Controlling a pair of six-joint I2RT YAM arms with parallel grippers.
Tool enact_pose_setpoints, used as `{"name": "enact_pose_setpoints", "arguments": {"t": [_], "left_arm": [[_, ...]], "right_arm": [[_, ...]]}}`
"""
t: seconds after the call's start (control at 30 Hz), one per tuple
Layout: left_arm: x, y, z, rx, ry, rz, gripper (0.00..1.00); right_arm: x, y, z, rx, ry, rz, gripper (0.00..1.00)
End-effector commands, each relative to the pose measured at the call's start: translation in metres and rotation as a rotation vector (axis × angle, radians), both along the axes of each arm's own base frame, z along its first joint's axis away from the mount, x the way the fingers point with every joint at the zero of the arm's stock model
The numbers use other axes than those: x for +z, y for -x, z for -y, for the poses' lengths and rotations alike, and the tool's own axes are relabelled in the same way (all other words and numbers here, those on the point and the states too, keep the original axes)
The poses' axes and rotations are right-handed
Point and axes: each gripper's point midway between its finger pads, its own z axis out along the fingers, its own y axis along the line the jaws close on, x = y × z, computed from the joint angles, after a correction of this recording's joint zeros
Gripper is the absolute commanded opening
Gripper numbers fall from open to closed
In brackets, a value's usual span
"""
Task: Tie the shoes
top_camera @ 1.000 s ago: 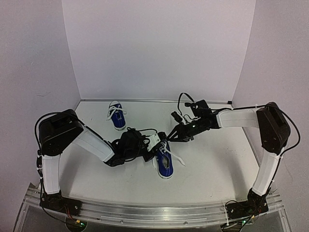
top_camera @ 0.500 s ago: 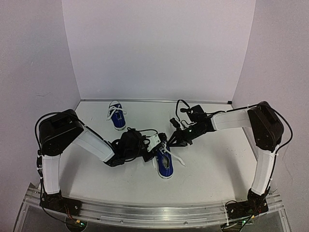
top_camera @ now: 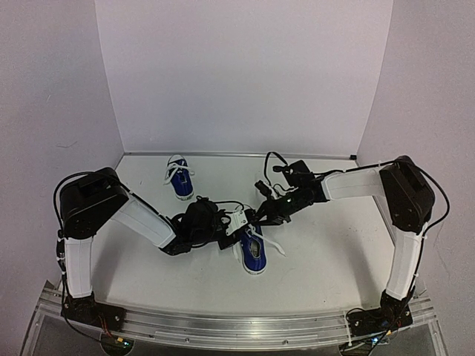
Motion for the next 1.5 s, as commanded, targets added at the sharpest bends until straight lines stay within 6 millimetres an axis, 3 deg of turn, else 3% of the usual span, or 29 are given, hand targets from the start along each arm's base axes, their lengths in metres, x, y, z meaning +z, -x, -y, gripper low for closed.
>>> {"name": "enact_pose_setpoints", "arguments": {"t": [0.0,0.53,0.77,0.93,1.3,1.47], "left_arm": [[0.004,0.002,0.001,-0.021,-0.012,0.004,0.0],[0.029,0.003,0.007,-0.032,0.06,0.056,0.0],[0.035,0.005,0.008,-0.042,0.079,0.077,0.0],[0.037,0.005,0.003,-0.032,0.059,0.089,0.0],[0.033,0.014,-0.027,-0.009,-0.092,0.063,0.24],[0.036,0.008,-0.045,0.035,-0.114,0.014,0.33]], "right_arm": [[0.011,0.001,-0.011,0.035,-0.042,0.021,0.17],[0.006,0.007,-0.018,0.056,-0.048,-0.008,0.22],[0.009,0.006,-0.018,0.054,-0.05,0.001,0.0],[0.015,0.004,-0.016,0.043,-0.047,0.026,0.0],[0.021,-0.002,-0.006,-0.001,-0.014,0.077,0.0],[0.026,-0.004,-0.003,-0.013,-0.011,0.093,0.0]]}}
